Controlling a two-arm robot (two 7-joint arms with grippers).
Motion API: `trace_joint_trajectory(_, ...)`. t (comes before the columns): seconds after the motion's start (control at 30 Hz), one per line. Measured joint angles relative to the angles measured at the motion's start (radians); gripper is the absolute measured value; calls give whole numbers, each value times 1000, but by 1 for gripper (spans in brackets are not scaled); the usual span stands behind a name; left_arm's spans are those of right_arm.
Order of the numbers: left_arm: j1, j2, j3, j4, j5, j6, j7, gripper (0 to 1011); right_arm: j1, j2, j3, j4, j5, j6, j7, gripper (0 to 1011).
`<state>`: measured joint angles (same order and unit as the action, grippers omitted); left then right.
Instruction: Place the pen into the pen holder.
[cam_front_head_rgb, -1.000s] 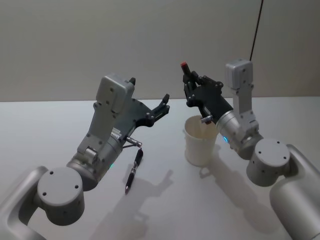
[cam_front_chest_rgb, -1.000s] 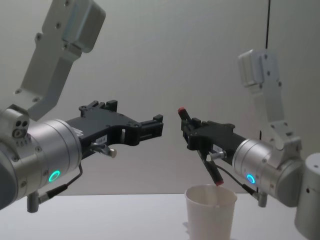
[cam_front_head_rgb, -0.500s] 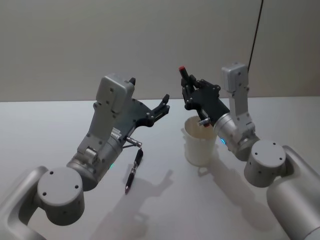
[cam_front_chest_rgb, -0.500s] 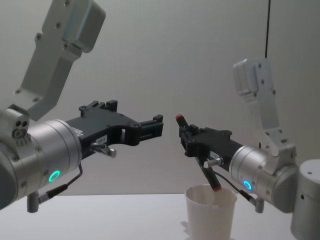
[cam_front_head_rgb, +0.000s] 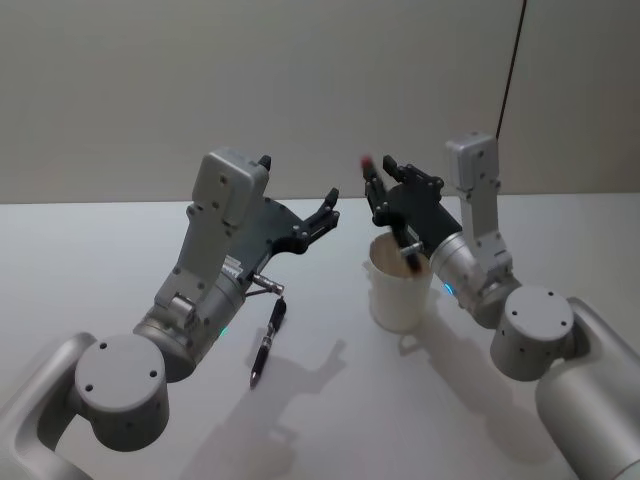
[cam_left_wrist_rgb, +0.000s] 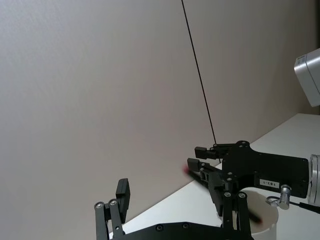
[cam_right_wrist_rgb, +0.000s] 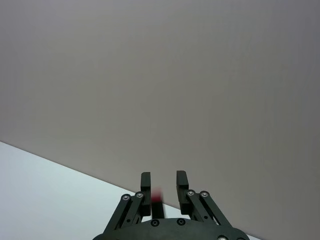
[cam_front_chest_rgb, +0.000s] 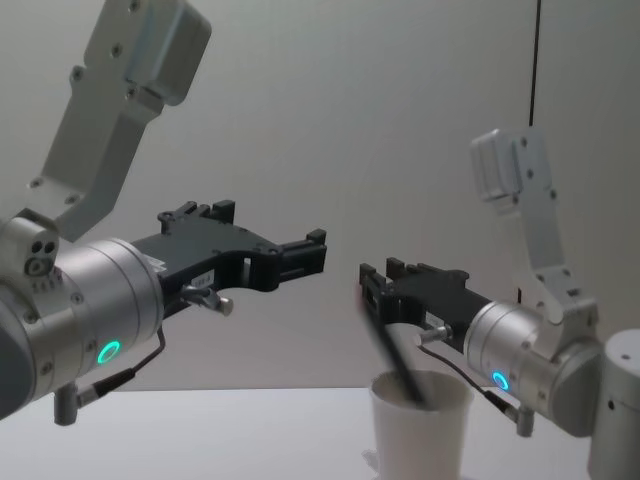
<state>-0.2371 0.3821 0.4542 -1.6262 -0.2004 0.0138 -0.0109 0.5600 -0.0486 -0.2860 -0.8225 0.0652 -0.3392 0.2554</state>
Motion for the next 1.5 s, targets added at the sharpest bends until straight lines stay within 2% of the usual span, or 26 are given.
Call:
trace_joint_trajectory(0.1, 0, 0, 0, 0, 0, 0, 0, 1003, -4, 2, 1, -4, 3, 1, -1, 331)
trace_joint_trajectory(0.2, 0, 0, 0, 0, 0, 0, 0, 1003, -8, 3, 2, -8, 5, 2, -1, 471)
trace_joint_trajectory(0.37, 0, 0, 0, 0, 0, 0, 0, 1003, -14, 6, 4, -16, 8, 2, -2, 570)
trace_joint_trajectory(0.4, 0, 0, 0, 0, 0, 0, 0, 1003, -15, 6, 4, -17, 9, 2, -2, 632)
trace_joint_trajectory(0.43, 0, 0, 0, 0, 0, 0, 0, 1003, -16, 6, 4, -18, 10, 3, -2, 645)
trace_joint_trajectory(0.57, 0, 0, 0, 0, 0, 0, 0, 1003, -21, 8, 5, -24, 13, 3, -2, 805)
trace_joint_trajectory(0.83, 0, 0, 0, 0, 0, 0, 0, 1003, -32, 12, 8, -41, 21, 3, -1, 998)
trace_joint_trajectory(1.07, 0, 0, 0, 0, 0, 0, 0, 1003, -61, 24, 14, -98, 42, 15, -1, 1002)
trace_joint_trajectory(1.5, 0, 0, 0, 0, 0, 0, 0, 1003, -189, 82, 49, -350, 129, 88, -39, 1002)
